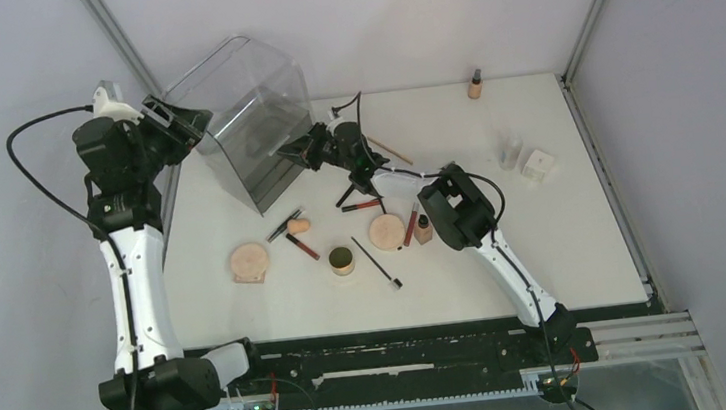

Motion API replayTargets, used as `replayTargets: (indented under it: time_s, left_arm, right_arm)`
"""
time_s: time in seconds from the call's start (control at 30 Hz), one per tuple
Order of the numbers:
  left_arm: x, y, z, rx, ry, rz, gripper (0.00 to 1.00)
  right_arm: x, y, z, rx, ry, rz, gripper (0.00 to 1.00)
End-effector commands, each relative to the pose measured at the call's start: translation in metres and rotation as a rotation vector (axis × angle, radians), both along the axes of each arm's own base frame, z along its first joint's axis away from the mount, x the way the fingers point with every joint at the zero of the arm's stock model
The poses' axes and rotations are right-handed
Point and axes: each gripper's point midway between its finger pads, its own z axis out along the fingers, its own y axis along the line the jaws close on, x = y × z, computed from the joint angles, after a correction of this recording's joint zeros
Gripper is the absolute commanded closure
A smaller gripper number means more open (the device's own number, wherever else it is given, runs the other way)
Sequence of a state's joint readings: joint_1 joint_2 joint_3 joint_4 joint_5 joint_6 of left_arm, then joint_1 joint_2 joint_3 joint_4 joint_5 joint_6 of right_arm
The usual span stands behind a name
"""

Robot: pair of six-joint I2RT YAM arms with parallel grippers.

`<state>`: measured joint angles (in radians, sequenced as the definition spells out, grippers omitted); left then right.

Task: Organize the makeup
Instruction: Open the storage box at the center of the board.

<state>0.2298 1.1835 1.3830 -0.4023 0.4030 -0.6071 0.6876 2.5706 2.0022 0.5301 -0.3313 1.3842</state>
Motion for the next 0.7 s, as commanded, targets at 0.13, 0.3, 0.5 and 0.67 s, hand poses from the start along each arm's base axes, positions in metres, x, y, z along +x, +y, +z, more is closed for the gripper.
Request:
replayTargets:
  time_s: [0.13,0.3,0.5,0.67]
  left_arm:
    - [-0.01,-0.001,0.017,0.042,-0.049,-0.005,0.24]
    - [-0.013,-0.001,0.009,0.066,-0.045,-0.007,0.21]
    - [-0.012,-0.001,-0.003,0.1,-0.057,-0.023,0.17]
    - [-0.009,-0.006,-0.021,0.125,-0.071,-0.089,0.16]
  right_arm:
    - [-0.011,-0.01,0.11,0.206,-0.272,-0.003,0.83]
    - [-0.014,-0.01,0.124,0.215,-0.315,0.005,0.82]
    - [-0.021,-0.015,0.145,0.249,-0.361,0.017,0.82]
    - [-0.03,-0.02,0.163,0.262,-0.405,0.025,0.83]
